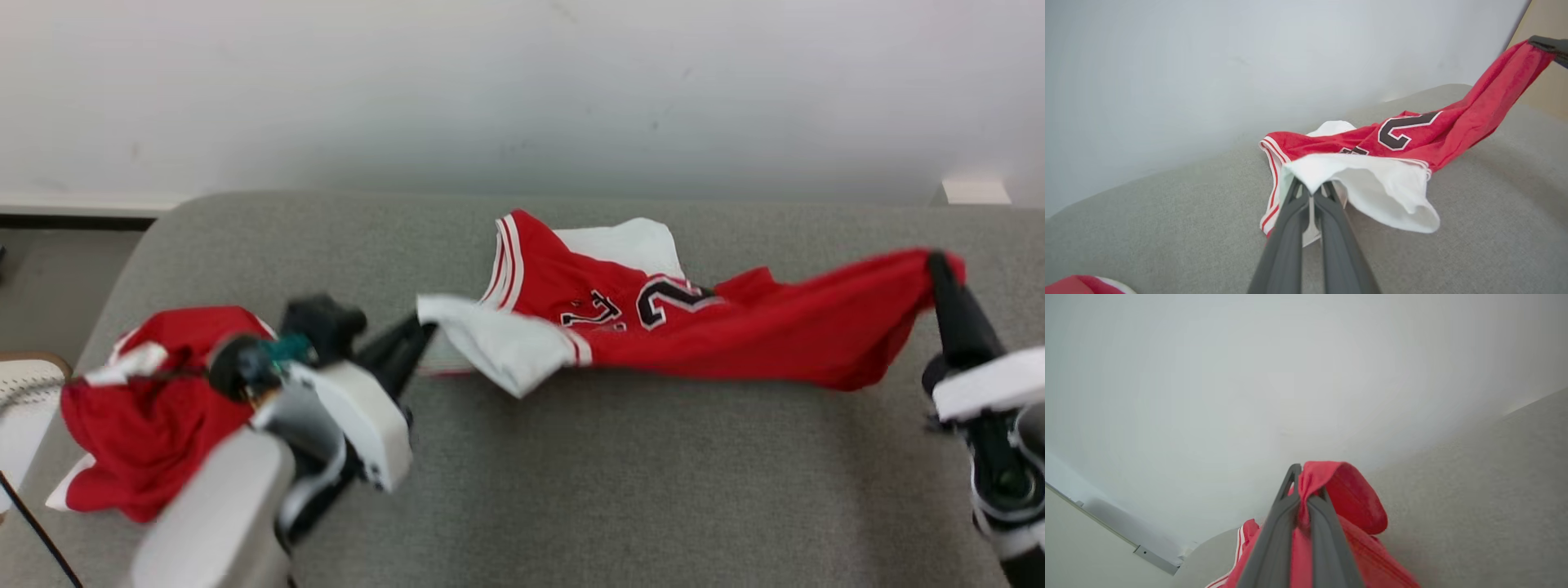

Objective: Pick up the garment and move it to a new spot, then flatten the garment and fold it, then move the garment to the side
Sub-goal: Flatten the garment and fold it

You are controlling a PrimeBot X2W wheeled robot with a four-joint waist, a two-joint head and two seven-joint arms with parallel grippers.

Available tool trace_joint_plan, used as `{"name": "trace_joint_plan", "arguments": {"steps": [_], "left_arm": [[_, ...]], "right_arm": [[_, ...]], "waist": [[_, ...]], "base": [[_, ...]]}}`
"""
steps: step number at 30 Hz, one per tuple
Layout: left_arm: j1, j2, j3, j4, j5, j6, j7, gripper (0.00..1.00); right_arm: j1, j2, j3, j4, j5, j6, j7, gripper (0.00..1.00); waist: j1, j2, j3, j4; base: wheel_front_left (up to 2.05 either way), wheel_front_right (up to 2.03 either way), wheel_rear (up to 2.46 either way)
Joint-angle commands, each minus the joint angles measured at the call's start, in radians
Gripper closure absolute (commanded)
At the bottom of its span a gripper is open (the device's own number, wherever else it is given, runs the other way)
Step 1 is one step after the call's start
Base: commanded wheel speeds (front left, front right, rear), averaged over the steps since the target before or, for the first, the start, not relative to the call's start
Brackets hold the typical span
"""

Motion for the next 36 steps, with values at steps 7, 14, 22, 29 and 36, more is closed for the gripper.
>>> {"name": "trace_joint_plan", "arguments": {"steps": [7,14,22,29,36], "left_arm": [[-0.299,0.073,0.008,0.15,-0.066,-0.011,0.013,1.0],[-0.633,0.14,-0.067,0.332,-0.141,-0.011,-0.035,1.0],[-0.952,0.165,-0.116,0.511,-0.167,-0.011,-0.114,1.0],[-1.177,0.159,-0.107,0.657,-0.169,-0.011,-0.178,1.0],[-1.358,0.138,-0.118,0.75,-0.143,-0.011,-0.209,1.0]], "right_arm": [[-0.241,0.013,-0.024,0.061,0.024,-0.002,0.059,1.0],[-0.548,0.041,-0.028,0.194,-0.015,-0.002,0.065,1.0],[-0.856,0.06,-0.025,0.316,-0.061,-0.002,0.009,1.0],[-1.052,0.049,-0.006,0.377,-0.083,-0.002,-0.049,1.0],[-1.199,0.024,0.015,0.418,-0.081,-0.002,-0.081,1.0]], "waist": [[-0.0001,0.0,0.126,-0.039],[-0.0001,0.0,0.255,-0.065],[-0.0001,0.0,0.365,-0.074],[-0.0001,0.0,0.412,-0.074],[-0.0001,0.0,0.424,-0.071]], "base": [[0.0,0.0,0.0],[0.0,0.0,0.0],[0.0,0.0,0.0],[0.0,0.0,0.0],[0.0,0.0,0.0]]}}
